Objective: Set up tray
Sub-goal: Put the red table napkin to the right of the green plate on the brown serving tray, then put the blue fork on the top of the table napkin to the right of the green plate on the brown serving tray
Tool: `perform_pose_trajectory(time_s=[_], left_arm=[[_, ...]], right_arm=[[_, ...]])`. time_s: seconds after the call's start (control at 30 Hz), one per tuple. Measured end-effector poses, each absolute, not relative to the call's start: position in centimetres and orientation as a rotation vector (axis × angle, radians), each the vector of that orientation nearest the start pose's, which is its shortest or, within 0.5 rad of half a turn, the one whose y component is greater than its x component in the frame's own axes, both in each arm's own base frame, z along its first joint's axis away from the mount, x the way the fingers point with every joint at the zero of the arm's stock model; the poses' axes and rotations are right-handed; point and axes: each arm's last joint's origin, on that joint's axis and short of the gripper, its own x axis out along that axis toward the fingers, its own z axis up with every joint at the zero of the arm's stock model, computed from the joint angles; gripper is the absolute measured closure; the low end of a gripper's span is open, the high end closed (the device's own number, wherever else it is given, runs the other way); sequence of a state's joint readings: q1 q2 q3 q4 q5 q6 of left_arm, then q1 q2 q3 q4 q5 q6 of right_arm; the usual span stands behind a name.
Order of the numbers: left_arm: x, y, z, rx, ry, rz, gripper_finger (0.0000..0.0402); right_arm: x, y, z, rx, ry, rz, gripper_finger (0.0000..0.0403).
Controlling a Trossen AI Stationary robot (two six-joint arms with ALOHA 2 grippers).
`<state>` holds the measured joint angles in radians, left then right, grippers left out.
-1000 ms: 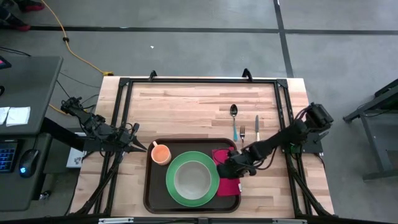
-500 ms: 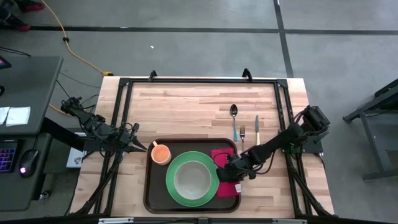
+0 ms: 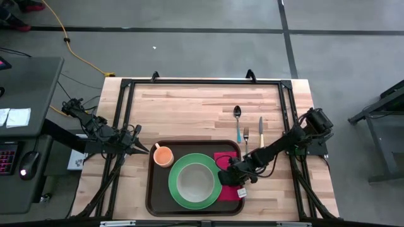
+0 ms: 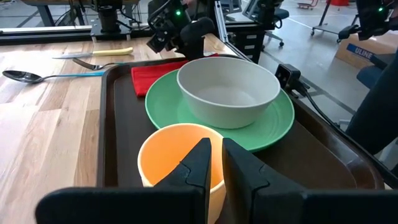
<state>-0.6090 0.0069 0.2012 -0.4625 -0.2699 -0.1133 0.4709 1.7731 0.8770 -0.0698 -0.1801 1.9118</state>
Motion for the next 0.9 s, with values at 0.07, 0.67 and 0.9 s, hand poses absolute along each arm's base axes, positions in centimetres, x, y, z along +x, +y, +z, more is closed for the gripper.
perform_pose_trajectory(time_s=[0.07, 0.67, 0.9], left_arm=[[6.8, -3.8, 18.6, 0.003, 0.262, -0.323, 0.033], [6.8, -3.8, 18.6, 0.003, 0.262, -0.323, 0.033], [6.8, -3.8, 18.6, 0.003, 0.263, -0.323, 0.033]], right_arm=[[28.9, 15.2, 13.3, 1.54, 1.174, -0.5, 0.038], [27.0, 13.3, 17.9, 1.538, 1.119, -0.535, 0.038], [24.8, 12.1, 19.9, 1.489, 1.118, -0.627, 0.038]])
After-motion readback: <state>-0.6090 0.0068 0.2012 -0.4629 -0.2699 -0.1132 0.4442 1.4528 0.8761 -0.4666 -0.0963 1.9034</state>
